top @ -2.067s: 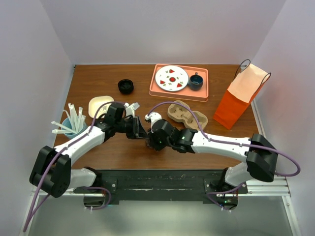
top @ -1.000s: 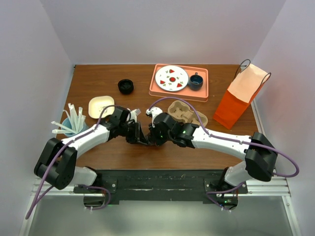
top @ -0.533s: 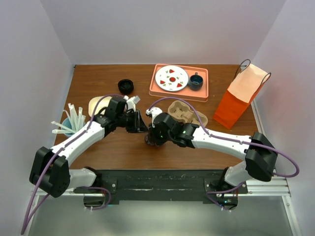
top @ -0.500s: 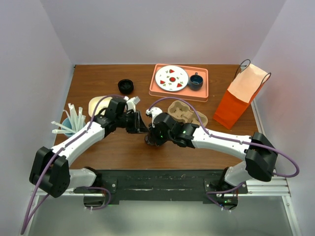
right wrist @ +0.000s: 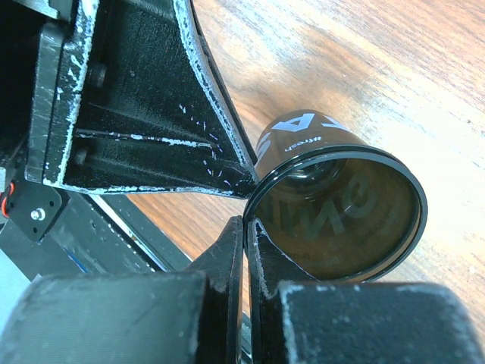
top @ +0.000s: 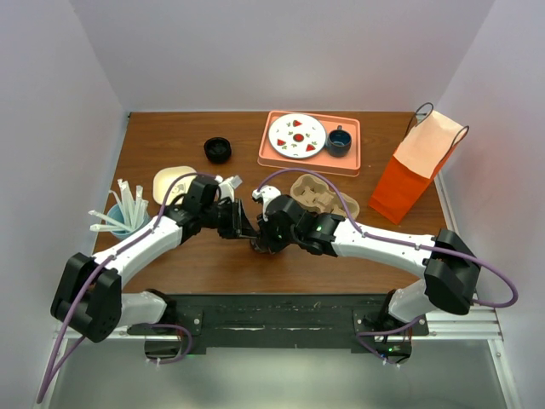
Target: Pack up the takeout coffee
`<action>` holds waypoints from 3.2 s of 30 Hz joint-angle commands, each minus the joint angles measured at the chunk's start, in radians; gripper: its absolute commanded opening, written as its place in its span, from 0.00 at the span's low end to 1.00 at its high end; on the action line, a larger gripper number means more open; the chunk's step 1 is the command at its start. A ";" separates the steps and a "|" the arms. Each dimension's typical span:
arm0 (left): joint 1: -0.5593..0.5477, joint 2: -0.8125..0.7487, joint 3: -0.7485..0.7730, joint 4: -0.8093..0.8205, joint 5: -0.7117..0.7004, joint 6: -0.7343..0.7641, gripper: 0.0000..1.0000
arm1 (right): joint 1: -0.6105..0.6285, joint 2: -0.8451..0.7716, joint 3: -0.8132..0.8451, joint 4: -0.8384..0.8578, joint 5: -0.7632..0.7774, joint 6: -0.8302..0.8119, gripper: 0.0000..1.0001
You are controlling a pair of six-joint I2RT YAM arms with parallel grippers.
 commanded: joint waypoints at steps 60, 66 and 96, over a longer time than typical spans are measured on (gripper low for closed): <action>-0.024 0.079 0.036 0.008 -0.109 0.039 0.23 | -0.006 0.041 0.218 -0.197 0.085 -0.134 0.00; -0.023 0.072 0.140 -0.084 -0.191 0.048 0.26 | -0.014 0.059 0.258 -0.243 0.105 -0.165 0.00; 0.161 0.066 0.299 -0.362 -0.526 0.051 0.40 | -0.022 0.188 0.423 -0.211 0.081 -0.266 0.00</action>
